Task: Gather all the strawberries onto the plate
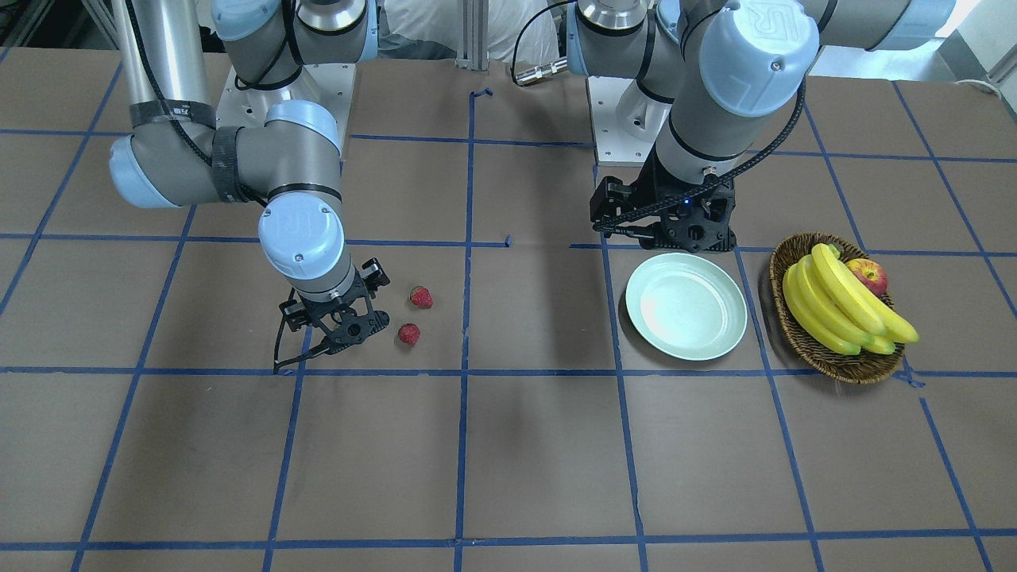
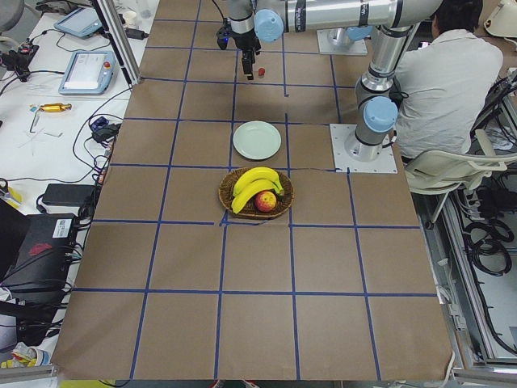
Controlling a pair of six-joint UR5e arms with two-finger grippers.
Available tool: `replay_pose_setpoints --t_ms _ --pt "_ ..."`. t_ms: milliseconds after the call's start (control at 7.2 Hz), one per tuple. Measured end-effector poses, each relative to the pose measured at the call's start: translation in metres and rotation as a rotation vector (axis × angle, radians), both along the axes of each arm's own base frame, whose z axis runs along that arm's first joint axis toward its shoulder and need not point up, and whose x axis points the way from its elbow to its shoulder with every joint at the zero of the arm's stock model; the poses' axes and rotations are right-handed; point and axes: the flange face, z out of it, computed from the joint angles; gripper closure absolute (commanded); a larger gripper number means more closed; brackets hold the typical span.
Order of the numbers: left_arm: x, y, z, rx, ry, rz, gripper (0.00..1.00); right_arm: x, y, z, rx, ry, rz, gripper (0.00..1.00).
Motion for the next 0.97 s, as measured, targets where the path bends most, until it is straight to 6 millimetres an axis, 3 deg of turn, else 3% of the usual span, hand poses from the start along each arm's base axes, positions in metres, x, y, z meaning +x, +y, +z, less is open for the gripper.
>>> replay_pose_setpoints --t_ms 278,556,834,973 --pt "0.000 0.000 -0.002 0.004 0.000 0.002 0.00 0.001 -0.007 -0.009 -0.037 -0.023 0.088 0.00" --pt "-0.001 0.001 -0.004 0.009 0.000 0.003 0.00 0.002 -0.010 -0.019 -0.039 -0.035 0.130 0.15" --pt "-0.001 0.000 -0.005 0.006 0.000 0.003 0.00 0.002 -0.011 -0.025 -0.036 -0.041 0.156 0.22" --pt "-0.001 0.000 -0.006 0.006 0.000 0.003 0.00 0.002 -0.011 -0.028 -0.030 -0.041 0.160 0.39"
